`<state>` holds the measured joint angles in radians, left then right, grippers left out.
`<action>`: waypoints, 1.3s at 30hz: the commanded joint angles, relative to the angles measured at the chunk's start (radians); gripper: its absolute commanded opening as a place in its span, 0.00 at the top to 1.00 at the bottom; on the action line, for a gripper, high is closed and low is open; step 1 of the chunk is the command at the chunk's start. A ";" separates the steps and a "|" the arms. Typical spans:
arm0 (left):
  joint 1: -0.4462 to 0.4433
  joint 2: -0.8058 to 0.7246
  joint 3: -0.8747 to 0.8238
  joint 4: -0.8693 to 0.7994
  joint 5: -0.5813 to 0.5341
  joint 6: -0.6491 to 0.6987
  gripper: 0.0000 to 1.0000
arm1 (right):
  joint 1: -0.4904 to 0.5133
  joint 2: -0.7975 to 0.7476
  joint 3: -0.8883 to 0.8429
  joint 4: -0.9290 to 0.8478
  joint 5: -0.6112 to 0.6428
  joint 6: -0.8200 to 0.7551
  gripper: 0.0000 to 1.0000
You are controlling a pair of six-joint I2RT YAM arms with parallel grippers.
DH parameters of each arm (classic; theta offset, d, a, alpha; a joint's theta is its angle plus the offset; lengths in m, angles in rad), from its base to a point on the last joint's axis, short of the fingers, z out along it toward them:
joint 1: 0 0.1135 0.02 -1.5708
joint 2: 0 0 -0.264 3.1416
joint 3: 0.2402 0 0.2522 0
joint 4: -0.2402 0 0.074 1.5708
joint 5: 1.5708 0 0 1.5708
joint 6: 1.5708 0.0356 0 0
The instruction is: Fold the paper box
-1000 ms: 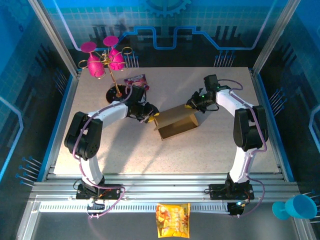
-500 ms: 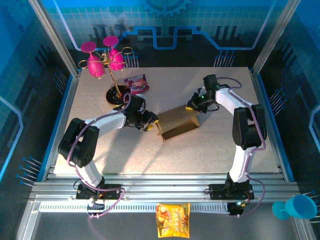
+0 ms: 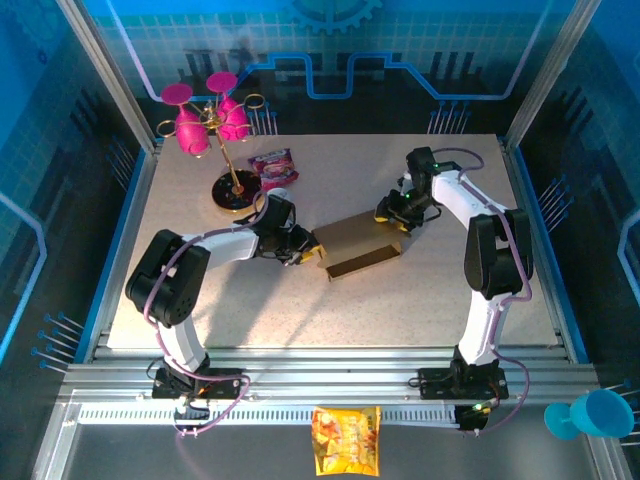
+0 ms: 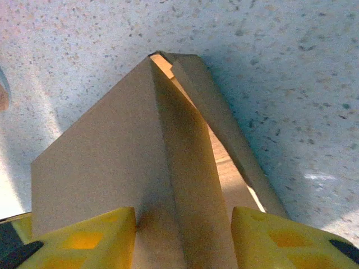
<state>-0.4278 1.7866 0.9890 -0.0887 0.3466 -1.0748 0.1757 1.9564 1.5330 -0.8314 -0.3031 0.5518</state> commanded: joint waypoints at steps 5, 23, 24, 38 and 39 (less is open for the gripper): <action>-0.007 0.025 0.005 -0.052 -0.036 0.029 0.77 | -0.012 -0.051 0.045 -0.099 0.078 -0.102 0.57; 0.015 -0.124 0.007 -0.152 -0.057 0.007 0.70 | 0.007 -0.039 -0.037 -0.068 0.107 -0.123 0.84; 0.017 -0.127 0.011 -0.169 -0.059 0.010 0.70 | 0.009 -0.037 -0.038 -0.066 0.107 -0.122 0.85; 0.034 -0.156 0.039 -0.131 -0.044 -0.043 0.45 | 0.030 -0.030 -0.033 -0.067 0.119 -0.120 0.86; 0.033 -0.143 0.040 -0.119 -0.026 -0.049 0.46 | 0.031 -0.030 -0.031 -0.067 0.119 -0.119 0.86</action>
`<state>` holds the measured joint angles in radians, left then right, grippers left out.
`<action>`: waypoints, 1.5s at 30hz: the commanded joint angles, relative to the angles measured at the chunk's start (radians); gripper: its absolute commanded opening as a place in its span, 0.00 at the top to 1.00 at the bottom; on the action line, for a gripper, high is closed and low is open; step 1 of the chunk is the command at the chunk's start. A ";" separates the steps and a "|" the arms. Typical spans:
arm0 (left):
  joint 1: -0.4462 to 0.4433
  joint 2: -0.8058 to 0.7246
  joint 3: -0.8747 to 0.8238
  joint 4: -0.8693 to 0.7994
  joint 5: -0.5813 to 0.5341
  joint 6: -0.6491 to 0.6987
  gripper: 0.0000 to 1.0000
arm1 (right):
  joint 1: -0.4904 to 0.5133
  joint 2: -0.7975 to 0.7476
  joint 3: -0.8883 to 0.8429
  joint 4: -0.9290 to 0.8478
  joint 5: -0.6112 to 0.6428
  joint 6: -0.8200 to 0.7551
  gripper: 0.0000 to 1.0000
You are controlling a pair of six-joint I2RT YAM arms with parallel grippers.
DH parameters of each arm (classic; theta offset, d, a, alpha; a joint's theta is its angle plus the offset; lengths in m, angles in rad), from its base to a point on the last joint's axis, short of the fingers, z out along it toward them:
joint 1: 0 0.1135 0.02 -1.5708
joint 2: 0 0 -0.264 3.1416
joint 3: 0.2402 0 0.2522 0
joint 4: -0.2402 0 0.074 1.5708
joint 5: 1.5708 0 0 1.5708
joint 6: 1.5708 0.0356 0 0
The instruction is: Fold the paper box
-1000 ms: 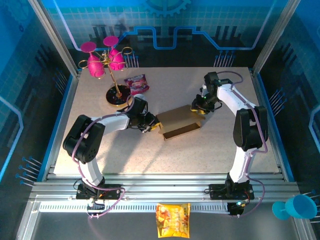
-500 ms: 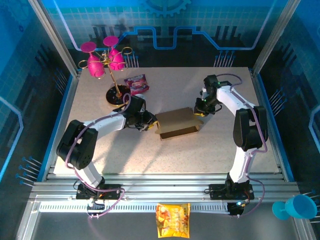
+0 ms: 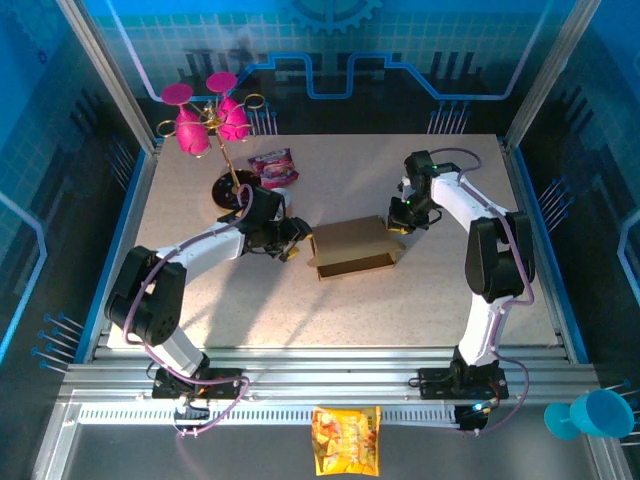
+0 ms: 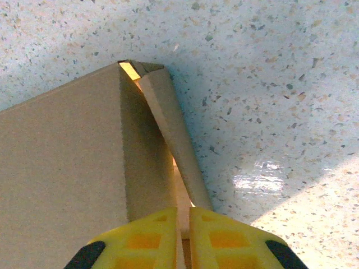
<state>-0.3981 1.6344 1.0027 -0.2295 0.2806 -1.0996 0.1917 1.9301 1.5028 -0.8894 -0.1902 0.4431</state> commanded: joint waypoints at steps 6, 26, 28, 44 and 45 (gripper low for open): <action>-0.022 0.098 0.016 0.089 0.092 -0.047 0.49 | 0.019 0.007 0.008 -0.011 0.002 -0.009 0.86; -0.025 0.209 -0.020 0.068 0.057 0.062 0.80 | -0.088 -0.053 -0.097 0.120 -0.158 -0.039 0.46; -0.024 0.215 -0.019 0.053 0.057 0.080 0.80 | -0.114 -0.042 -0.124 0.159 -0.247 -0.047 0.40; -0.009 0.233 -0.050 -0.008 0.033 0.176 0.93 | -0.144 0.150 -0.112 0.167 -0.520 -0.195 0.26; -0.007 0.233 -0.055 -0.008 0.031 0.178 0.93 | -0.145 0.156 -0.112 0.165 -0.526 -0.201 0.26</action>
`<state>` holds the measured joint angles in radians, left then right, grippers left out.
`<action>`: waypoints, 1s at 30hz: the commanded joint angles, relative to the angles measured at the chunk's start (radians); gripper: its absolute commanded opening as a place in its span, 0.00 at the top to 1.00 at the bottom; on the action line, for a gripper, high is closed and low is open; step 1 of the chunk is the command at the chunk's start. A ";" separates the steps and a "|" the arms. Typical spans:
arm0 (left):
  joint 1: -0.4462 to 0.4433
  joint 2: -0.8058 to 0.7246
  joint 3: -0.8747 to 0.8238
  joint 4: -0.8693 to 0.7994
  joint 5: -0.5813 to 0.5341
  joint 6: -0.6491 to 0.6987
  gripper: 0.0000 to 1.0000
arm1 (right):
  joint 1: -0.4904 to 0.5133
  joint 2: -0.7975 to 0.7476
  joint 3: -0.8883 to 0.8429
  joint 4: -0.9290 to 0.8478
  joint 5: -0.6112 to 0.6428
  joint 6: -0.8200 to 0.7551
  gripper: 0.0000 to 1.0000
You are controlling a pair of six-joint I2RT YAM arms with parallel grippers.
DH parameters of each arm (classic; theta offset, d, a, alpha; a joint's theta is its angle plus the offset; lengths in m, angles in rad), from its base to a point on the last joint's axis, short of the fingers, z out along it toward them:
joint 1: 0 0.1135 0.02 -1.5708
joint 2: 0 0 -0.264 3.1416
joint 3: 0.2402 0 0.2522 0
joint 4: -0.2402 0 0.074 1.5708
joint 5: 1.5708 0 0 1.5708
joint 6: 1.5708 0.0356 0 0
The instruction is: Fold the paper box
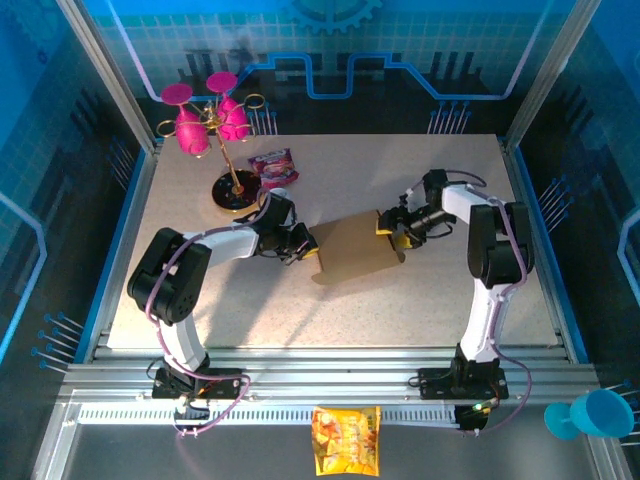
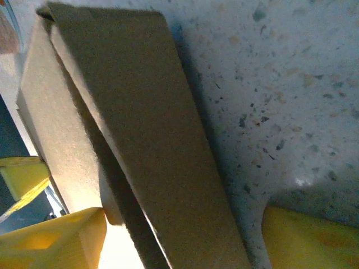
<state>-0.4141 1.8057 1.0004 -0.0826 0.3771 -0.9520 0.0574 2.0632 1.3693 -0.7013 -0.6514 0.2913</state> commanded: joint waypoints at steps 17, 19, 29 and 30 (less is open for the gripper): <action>0.058 0.073 -0.102 -0.115 -0.069 0.055 0.97 | 0.083 0.006 -0.022 0.090 -0.356 -0.005 0.26; 0.058 0.072 -0.099 -0.093 -0.062 0.047 0.97 | 0.101 0.006 -0.027 0.104 -0.358 0.013 0.29; 0.058 0.057 -0.075 -0.039 -0.040 0.034 0.97 | 0.173 -0.014 -0.046 0.161 -0.286 0.105 0.48; 0.058 0.051 -0.078 -0.029 -0.038 0.030 0.98 | 0.176 -0.018 -0.046 0.165 -0.273 0.118 0.52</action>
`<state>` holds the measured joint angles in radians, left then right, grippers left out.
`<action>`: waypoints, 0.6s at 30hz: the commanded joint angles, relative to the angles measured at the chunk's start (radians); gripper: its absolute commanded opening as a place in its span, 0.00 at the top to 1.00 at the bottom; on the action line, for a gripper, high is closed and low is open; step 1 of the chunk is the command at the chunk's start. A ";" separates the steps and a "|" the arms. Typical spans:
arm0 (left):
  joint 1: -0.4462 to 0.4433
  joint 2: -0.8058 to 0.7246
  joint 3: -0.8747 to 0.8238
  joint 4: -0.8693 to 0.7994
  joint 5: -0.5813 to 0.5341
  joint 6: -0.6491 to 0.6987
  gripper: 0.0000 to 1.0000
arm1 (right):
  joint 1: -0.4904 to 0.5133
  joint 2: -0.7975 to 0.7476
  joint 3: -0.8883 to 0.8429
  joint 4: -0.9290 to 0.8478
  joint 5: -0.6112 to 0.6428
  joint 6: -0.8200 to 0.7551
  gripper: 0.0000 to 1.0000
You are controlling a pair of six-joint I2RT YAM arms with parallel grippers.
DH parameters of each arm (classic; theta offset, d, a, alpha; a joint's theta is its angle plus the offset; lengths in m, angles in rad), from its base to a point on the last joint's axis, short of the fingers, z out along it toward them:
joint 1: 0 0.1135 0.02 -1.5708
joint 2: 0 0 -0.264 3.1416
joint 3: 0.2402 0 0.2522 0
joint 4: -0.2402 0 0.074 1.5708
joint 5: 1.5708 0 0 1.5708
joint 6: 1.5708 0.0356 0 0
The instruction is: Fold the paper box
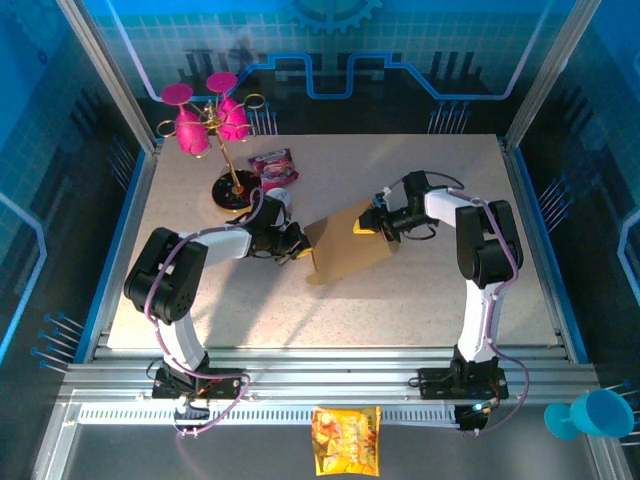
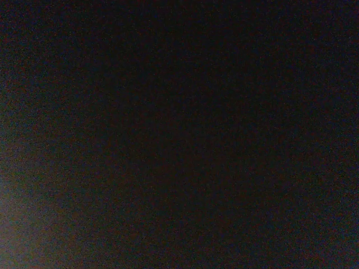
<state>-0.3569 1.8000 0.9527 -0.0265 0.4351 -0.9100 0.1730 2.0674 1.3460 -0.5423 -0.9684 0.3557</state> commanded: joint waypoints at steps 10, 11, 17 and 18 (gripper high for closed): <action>0.007 -0.238 0.001 -0.109 -0.260 -0.030 0.67 | 0.050 -0.058 0.002 -0.035 0.071 0.139 0.75; 0.007 -0.280 0.011 -0.130 -0.305 -0.021 0.61 | 0.046 -0.066 0.000 -0.032 0.071 0.156 0.77; 0.025 -0.483 0.093 -0.160 -0.554 0.071 0.01 | 0.007 -0.140 -0.053 0.043 0.014 0.306 0.83; 0.031 -0.487 0.130 -0.208 -0.595 0.041 0.01 | -0.003 -0.155 -0.063 0.063 0.003 0.344 0.83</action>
<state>-0.3405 1.3373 1.0115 -0.1493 0.0257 -0.8845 0.1982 1.9709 1.3075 -0.5072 -0.9260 0.5846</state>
